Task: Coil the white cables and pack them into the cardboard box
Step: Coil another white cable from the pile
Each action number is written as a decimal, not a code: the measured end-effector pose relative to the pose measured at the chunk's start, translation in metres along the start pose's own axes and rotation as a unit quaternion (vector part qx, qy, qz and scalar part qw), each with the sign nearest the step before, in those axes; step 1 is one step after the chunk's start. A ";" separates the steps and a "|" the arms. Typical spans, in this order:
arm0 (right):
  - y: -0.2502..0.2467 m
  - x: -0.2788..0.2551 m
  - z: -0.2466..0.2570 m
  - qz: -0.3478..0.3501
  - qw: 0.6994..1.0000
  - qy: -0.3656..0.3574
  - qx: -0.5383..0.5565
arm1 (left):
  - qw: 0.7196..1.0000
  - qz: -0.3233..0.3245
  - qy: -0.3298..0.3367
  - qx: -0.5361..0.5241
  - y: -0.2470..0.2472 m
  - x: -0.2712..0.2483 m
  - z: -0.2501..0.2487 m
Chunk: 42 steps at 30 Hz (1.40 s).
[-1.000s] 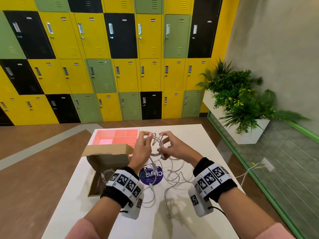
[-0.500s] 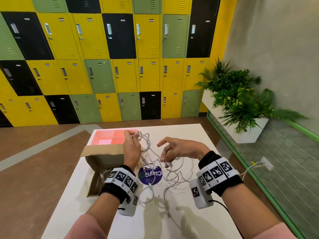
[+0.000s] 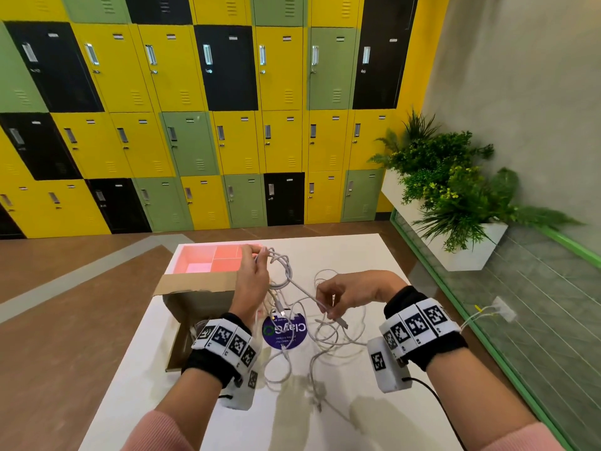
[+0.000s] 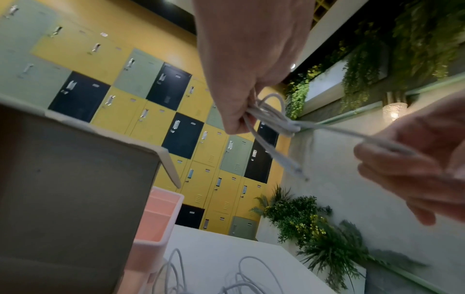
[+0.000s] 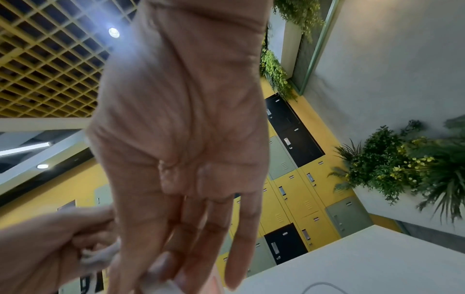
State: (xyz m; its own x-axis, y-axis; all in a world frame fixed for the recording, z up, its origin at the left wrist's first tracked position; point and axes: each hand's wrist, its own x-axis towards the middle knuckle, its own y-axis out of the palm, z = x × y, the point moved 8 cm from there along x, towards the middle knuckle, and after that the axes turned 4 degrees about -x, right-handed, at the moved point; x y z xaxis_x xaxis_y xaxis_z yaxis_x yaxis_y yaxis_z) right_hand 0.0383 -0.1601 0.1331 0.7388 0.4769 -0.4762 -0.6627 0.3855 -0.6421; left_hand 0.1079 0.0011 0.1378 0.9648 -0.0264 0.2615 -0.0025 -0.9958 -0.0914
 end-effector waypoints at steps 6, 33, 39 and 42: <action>0.004 0.007 -0.013 -0.046 0.997 0.062 0.017 | 0.995 0.076 0.003 -0.062 0.018 -0.013 -0.023; -0.007 0.022 0.007 -0.263 0.917 -0.009 0.300 | 0.990 0.088 -0.009 -0.109 0.034 -0.023 -0.021; 0.007 0.026 0.010 -0.205 0.844 -0.042 0.493 | 0.986 0.094 -0.014 -0.135 0.033 -0.022 -0.018; 0.007 0.027 0.012 -0.187 0.847 -0.054 0.495 | 0.986 0.096 -0.014 -0.133 0.032 -0.022 -0.019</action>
State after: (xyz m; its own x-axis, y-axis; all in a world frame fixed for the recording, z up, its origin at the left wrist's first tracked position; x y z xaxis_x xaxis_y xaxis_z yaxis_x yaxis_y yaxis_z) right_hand 0.0521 -0.1356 0.1232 0.9397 0.2242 -0.2582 -0.2023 0.9733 0.1086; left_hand 0.0817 -0.0322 0.1478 0.9467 -0.2171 0.2379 -0.2504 -0.9607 0.1198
